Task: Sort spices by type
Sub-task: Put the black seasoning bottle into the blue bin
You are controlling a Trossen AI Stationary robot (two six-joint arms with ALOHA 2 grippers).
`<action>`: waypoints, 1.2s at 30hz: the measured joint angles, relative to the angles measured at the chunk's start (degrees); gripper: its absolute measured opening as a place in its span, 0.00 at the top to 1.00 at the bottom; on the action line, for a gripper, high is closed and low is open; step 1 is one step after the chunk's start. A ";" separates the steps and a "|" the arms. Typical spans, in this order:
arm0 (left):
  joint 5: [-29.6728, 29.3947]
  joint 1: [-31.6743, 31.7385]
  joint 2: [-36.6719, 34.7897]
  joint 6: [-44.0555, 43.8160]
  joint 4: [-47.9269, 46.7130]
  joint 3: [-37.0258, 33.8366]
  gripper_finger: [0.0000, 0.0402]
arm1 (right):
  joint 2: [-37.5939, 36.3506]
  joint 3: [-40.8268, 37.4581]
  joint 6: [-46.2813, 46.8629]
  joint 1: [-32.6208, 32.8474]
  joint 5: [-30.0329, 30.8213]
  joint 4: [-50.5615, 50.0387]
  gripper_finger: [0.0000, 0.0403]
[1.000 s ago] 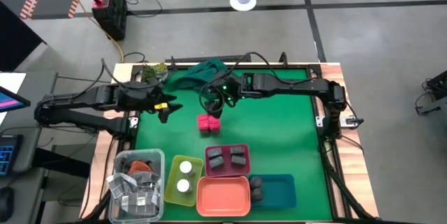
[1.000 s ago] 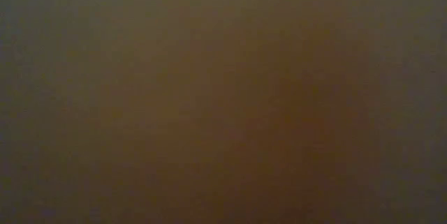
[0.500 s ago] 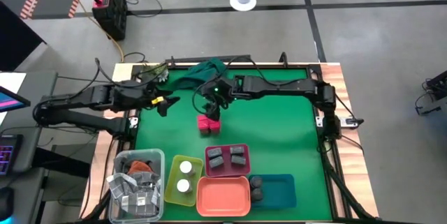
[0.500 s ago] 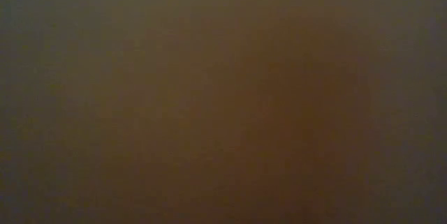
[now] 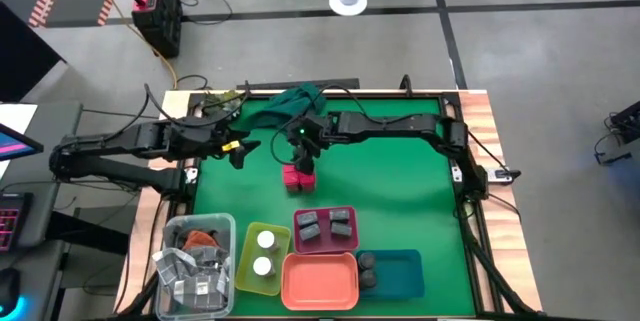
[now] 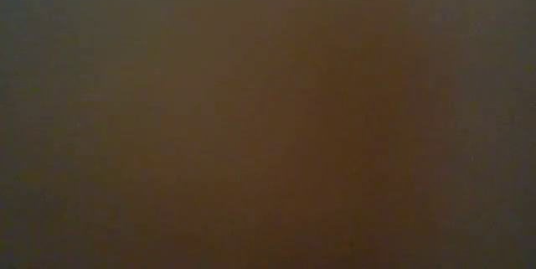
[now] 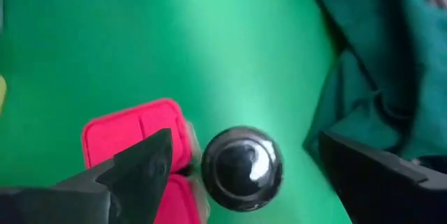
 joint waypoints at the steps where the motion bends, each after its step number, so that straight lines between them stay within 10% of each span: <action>1: 0.00 0.00 0.00 0.05 -0.02 0.00 0.38 | 0.25 -0.05 -0.28 0.05 0.00 -0.28 0.05; 36: 0.57 0.00 -0.33 -0.04 -1.46 0.00 0.38 | 2.91 0.01 -0.39 -0.65 0.11 -3.77 0.45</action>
